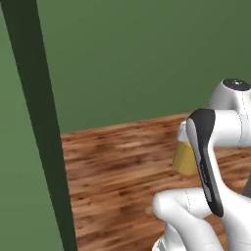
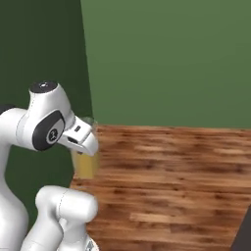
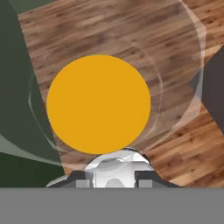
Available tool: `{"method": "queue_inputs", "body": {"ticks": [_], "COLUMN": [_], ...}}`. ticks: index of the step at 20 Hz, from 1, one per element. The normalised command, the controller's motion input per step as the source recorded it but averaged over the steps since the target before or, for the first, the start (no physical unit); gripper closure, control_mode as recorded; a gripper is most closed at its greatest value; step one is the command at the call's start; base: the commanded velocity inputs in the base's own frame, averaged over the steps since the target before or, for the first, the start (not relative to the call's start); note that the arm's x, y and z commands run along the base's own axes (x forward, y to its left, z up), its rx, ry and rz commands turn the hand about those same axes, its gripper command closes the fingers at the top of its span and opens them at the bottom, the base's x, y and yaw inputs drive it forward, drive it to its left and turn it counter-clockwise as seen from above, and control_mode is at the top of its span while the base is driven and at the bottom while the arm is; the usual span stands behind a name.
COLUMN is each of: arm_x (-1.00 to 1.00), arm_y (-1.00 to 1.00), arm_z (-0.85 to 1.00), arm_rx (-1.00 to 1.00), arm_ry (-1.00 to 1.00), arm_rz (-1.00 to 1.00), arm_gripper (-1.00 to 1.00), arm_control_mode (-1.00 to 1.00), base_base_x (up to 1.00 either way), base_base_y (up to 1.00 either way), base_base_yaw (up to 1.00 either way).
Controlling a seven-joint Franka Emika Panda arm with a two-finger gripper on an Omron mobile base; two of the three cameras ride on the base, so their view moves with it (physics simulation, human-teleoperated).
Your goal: There is a tray on the dining counter. Grab the cup, mug, and pitcher and place them on the tray. The pitcher may be placed next to the tray if it cannot fit the tray.
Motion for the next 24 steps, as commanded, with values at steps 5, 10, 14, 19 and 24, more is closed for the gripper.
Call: {"method": "queue_inputs", "body": {"ticks": [5,10,14,19,24], "arm_x": [0.0,0.0,0.0,0.0,0.0], "arm_y": [0.0,0.0,0.0,0.0,0.0], "arm_z": [0.0,0.0,0.0,0.0,0.0], "arm_rx": [0.0,0.0,0.0,0.0,0.0], "arm_ry": [0.0,0.0,0.0,0.0,0.0], "arm_rz": [0.0,0.0,0.0,0.0,0.0], "arm_gripper": [1.0,1.0,1.0,1.0,1.0], "arm_control_mode": [1.0,1.0,1.0,1.0,1.0], "base_base_x": [1.0,0.55,0.13,0.16,0.27], "base_base_y": [0.48,0.31,0.29,0.33,0.66], "base_base_yaw": [-0.44,-0.8,-0.96,-0.95,-0.82]}}
